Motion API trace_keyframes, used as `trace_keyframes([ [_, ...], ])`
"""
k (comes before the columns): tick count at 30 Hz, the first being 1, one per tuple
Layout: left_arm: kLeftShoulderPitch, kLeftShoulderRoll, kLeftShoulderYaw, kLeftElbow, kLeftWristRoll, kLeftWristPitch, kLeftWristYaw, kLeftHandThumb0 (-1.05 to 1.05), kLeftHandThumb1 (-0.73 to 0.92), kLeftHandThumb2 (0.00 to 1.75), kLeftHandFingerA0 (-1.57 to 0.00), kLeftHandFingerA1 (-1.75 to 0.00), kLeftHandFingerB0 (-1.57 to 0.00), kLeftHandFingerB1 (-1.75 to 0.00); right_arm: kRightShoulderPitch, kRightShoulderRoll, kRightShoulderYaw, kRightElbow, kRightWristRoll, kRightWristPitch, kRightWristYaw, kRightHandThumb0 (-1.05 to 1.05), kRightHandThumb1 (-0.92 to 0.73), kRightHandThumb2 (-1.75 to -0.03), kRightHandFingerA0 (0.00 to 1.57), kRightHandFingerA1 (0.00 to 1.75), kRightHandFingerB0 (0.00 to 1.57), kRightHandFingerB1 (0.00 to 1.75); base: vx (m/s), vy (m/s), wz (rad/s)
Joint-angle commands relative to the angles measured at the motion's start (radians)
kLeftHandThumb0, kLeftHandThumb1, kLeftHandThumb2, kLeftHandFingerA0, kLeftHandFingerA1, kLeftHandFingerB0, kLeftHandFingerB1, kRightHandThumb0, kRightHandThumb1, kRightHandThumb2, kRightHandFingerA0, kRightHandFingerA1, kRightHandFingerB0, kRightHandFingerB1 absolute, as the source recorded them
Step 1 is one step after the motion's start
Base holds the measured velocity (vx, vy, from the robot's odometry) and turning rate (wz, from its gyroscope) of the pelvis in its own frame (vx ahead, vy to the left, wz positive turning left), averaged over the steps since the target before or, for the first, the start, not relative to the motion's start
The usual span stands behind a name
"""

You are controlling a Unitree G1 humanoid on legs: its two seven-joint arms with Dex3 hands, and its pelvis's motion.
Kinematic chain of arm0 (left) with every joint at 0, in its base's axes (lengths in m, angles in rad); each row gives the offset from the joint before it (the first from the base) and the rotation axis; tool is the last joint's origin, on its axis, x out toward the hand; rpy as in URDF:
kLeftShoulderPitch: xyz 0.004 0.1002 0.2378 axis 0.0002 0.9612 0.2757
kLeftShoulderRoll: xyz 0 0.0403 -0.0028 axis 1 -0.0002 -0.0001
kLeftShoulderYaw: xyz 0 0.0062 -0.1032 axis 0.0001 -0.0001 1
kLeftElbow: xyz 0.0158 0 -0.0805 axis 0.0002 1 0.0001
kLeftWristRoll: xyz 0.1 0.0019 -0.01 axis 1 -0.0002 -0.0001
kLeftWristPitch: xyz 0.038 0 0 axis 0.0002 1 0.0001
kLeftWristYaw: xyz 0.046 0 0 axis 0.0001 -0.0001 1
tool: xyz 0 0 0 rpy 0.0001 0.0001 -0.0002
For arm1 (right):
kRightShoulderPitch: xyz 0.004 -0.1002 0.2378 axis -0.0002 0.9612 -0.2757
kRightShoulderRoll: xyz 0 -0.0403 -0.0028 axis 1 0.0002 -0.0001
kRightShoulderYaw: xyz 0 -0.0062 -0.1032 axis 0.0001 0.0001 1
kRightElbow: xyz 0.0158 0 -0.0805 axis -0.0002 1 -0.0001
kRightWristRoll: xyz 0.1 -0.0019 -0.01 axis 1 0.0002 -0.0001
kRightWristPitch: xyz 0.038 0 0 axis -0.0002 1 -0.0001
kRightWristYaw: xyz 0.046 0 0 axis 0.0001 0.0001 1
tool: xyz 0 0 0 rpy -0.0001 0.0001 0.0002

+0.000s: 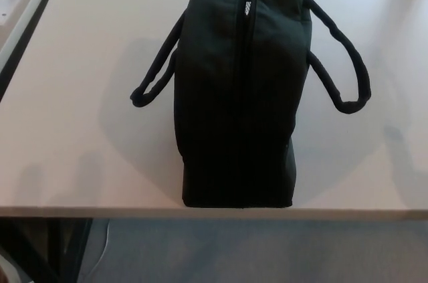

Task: A lunch bag is kept on the middle of the desk and the robot uses both its hands to grab the opening of the bag from the left and right and moves its hands away from each other to spread the bag open

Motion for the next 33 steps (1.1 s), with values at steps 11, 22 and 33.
trace_keyframes([
  [11, -0.888, 0.082, -0.798, 0.304, 0.766, -0.221, 0.349, -0.40, 0.51, 0.76, -0.31, -0.44, -0.28, -0.43, -0.840, 0.065, 0.540, 0.392, -0.379, -0.184, 0.257, -0.33, -0.43, -0.96, 0.00, 0.48, 0.00, 0.49, 0.00, 0.000, 0.00],
  [22, -0.972, -0.060, -1.172, 0.357, 1.013, -0.086, 0.663, -0.37, 0.65, 0.61, -0.16, -0.37, -0.06, -0.34, -0.969, 0.244, 0.768, 0.527, -0.503, -0.113, 0.146, -0.77, -0.53, -0.90, 0.06, 0.40, 0.00, 0.33, 0.00, 0.000, 0.00],
  [33, -0.943, -0.098, -1.374, 0.372, 1.073, 0.004, 0.834, -0.54, 0.53, 0.75, -0.03, -0.41, 0.00, -0.27, -1.057, 0.307, 0.887, 0.564, -0.533, -0.100, 0.045, -0.55, -0.64, -0.61, 0.21, 0.29, 0.15, 0.28, 0.00, 0.000, 0.00],
])
